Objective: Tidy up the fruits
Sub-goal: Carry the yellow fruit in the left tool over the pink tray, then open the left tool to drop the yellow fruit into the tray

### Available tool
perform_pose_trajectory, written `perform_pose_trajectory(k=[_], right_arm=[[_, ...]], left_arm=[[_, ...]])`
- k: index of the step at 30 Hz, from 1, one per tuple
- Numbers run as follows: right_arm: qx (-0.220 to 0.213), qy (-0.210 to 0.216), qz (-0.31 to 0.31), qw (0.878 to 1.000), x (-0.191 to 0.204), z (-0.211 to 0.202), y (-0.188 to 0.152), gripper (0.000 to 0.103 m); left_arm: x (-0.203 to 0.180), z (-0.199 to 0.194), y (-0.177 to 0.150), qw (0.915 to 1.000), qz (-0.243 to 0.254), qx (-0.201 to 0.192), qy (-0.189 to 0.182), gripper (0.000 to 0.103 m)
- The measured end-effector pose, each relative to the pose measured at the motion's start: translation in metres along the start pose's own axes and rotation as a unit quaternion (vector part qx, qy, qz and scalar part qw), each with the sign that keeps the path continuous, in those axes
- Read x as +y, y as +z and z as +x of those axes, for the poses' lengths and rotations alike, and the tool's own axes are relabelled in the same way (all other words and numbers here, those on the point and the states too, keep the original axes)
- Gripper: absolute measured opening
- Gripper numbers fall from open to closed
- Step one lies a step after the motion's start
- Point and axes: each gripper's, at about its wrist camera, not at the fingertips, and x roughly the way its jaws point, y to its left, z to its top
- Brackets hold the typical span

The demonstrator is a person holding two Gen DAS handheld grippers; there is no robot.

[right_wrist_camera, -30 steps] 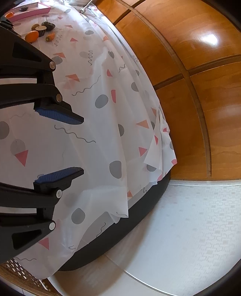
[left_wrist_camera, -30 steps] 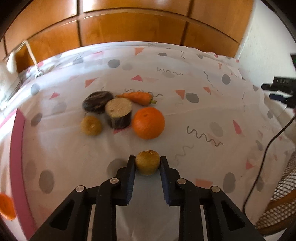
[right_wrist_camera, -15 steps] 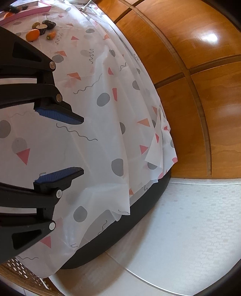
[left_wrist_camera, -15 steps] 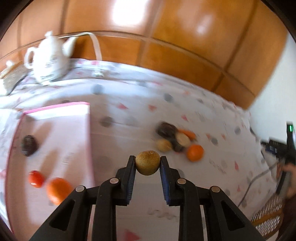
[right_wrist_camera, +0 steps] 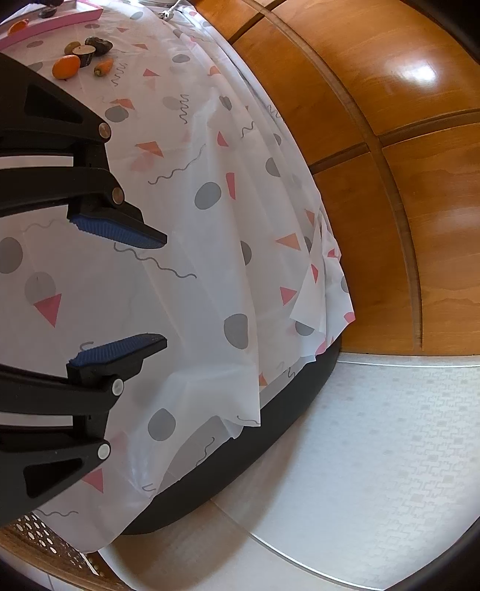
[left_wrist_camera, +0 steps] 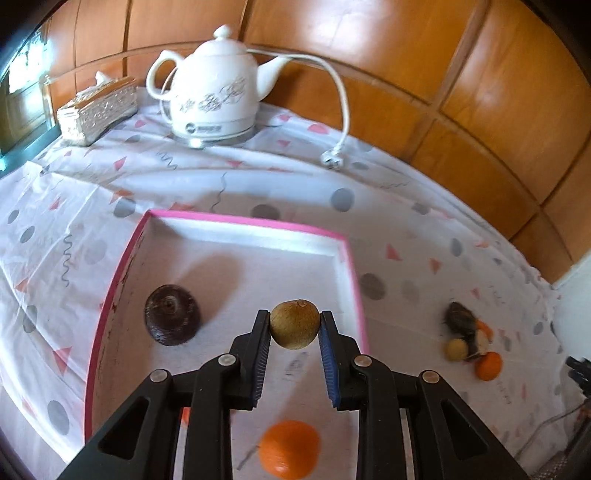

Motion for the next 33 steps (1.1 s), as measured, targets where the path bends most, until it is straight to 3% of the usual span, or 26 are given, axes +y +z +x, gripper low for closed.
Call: perform_pose_trajectory(k=[4, 6, 11, 13, 17, 23, 29, 33], right_arm=[[0.002, -0.002, -0.003, 1.0, 0.001, 0.001, 0.0, 0.049], [0.004, -0.002, -0.003, 1.0, 0.0, 0.001, 0.0, 0.049], [0.005, -0.002, -0.002, 1.0, 0.0, 0.002, 0.0, 0.049], [0.005, -0.002, -0.002, 1.0, 0.0, 0.002, 0.0, 0.049], [0.004, 0.0, 0.002, 1.0, -0.001, 0.002, 0.0, 0.049], [0.004, 0.001, 0.004, 1.0, -0.001, 0.001, 0.0, 0.049], [0.004, 0.0, 0.004, 1.0, -0.001, 0.001, 0.0, 0.049], [0.004, -0.001, 0.004, 1.0, -0.001, 0.001, 0.0, 0.049]], left_arm=[[0.004, 0.006, -0.004, 0.9999, 0.0, 0.006, 0.013, 0.028], [0.004, 0.005, -0.007, 0.9997, 0.003, 0.009, 0.02, 0.036], [0.004, -0.006, -0.013, 0.9993, 0.002, 0.001, 0.037, 0.039], [0.004, -0.013, -0.017, 0.999, -0.001, -0.006, 0.044, 0.047], [0.006, -0.024, -0.027, 0.9984, -0.016, -0.01, 0.053, 0.071], [0.013, -0.041, -0.041, 0.9973, -0.023, -0.012, 0.068, 0.077], [0.027, -0.063, -0.055, 0.994, -0.036, -0.047, 0.092, 0.084], [0.035, -0.083, -0.063, 0.9844, -0.041, -0.104, 0.136, 0.102]])
